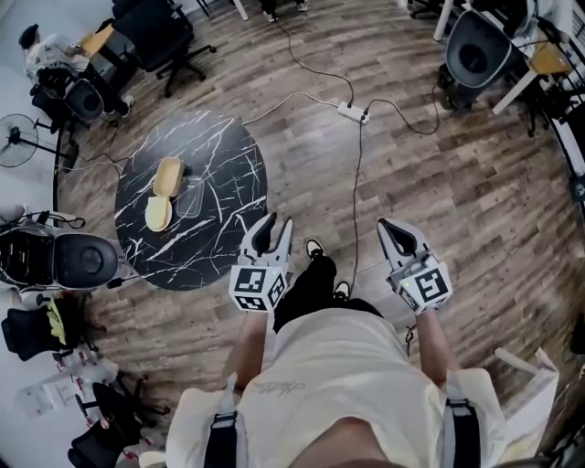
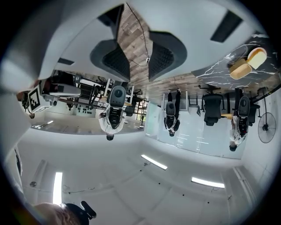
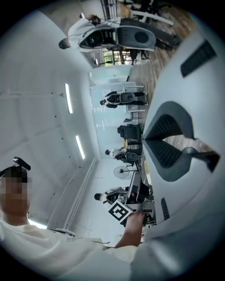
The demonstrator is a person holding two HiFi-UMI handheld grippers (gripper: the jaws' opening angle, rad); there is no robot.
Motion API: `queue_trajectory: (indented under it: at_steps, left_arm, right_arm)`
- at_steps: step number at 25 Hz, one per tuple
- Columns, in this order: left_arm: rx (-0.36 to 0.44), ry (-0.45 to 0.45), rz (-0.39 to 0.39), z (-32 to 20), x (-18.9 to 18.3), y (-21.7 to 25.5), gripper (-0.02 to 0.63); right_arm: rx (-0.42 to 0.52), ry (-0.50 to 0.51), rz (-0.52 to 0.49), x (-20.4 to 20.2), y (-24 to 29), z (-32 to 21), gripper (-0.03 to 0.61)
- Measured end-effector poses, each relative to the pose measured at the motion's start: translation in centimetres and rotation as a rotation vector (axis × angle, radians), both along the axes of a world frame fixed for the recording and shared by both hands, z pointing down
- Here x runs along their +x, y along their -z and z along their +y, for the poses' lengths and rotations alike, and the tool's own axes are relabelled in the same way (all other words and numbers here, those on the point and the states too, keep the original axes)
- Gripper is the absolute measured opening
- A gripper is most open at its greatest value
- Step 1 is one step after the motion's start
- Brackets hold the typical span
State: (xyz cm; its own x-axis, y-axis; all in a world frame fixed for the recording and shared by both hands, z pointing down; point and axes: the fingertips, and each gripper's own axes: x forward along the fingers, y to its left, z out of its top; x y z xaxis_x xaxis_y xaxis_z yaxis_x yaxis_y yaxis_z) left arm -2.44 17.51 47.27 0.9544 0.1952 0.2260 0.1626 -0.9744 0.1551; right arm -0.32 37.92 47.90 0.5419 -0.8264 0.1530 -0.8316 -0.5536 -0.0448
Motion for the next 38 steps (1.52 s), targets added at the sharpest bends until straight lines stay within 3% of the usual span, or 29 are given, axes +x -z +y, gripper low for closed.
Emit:
queue_trajectory:
  at_steps: [6, 13, 20, 31, 38]
  left_arm:
    - [-0.037, 0.033, -0.007, -3.2, 6.0, -1.0, 0.143]
    - [-0.013, 0.026, -0.008, -6.8, 13.9, -0.3, 0.143]
    - [0.000, 0.084, 0.017, -10.3, 17.4, 1.1, 0.143]
    - [-0.034, 0.383, -0.010, -19.4, 18.8, 0.6, 0.143]
    - [-0.043, 0.662, -0.015, -25.2, 18.3, 1.3, 0.143]
  right_arm:
    - [-0.013, 0.028, -0.003, 6.6, -0.1, -3.5, 0.006]
    - [0.001, 0.096, 0.011, 14.1, 1.3, -9.7, 0.006]
    - [0.036, 0.176, -0.010, 17.7, 1.1, -15.3, 0.006]
    - [0.006, 0.484, 0.010, 23.3, 1.7, -26.1, 0.006]
    - [0.013, 0.780, 0.025, 27.3, 2.5, -34.8, 0.006]
